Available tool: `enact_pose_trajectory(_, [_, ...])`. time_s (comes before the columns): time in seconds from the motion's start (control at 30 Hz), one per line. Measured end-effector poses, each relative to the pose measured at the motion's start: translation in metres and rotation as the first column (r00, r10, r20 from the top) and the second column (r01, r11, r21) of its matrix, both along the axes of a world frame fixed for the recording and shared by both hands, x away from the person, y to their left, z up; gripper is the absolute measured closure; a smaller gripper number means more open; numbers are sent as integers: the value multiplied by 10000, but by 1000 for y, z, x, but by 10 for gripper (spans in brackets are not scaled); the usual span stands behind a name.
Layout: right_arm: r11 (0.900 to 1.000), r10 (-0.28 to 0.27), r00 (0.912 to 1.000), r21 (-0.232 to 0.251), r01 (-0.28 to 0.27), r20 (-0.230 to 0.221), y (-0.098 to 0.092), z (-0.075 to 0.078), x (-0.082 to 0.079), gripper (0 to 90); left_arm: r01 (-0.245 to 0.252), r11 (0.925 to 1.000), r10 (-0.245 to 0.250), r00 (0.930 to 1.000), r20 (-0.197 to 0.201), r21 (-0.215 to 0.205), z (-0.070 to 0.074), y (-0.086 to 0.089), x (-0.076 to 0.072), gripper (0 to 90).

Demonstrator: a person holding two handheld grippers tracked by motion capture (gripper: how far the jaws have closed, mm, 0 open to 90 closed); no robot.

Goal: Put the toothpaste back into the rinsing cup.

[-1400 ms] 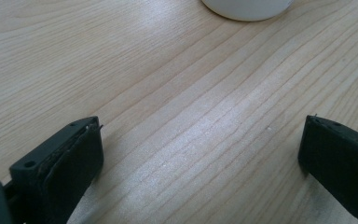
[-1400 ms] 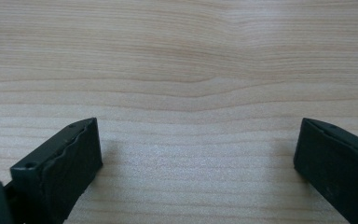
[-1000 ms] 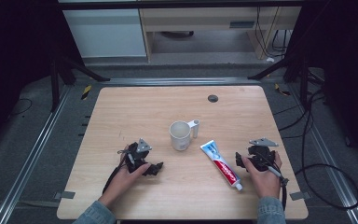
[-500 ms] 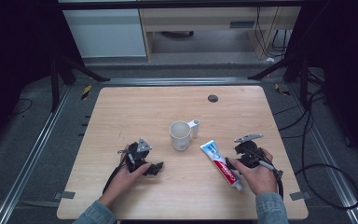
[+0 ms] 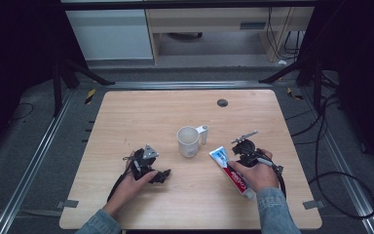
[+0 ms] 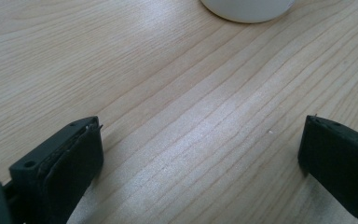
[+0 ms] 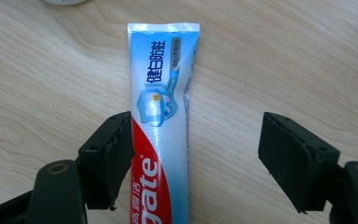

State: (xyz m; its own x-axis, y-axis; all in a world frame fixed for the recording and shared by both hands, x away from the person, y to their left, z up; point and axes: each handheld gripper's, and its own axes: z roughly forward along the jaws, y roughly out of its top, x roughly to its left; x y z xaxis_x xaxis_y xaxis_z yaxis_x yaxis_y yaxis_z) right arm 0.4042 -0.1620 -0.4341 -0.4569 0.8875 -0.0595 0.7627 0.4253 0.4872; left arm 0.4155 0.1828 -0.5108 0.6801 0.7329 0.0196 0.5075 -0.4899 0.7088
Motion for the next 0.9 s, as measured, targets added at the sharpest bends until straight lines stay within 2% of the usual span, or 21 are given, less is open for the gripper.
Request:
enact_pose_trajectory(0.2, [9997, 246, 9995, -5, -246, -195, 9, 1, 6, 336, 10, 10000, -10, 10000, -5, -3, 0, 0, 0, 0])
enact_pose_trajectory(0.4, [9991, 345, 9973, -242, -361, -641, 11, -2, 12, 387, 19, 10000, -19, 10000, -4, -5, 0, 0, 0, 0])
enact_pose_trajectory(0.63, [9981, 400, 9942, -425, -445, -998, 18, -4, 18, 383, 30, 10000, -30, 10000, 5, 6, 0, 0, 0, 0])
enact_pose_trajectory(0.9, [9960, 470, 9859, -670, -584, -1605, 26, -17, 26, 403, 45, 10000, -45, 10000, -1, 2, 0, 0, 0, 0])
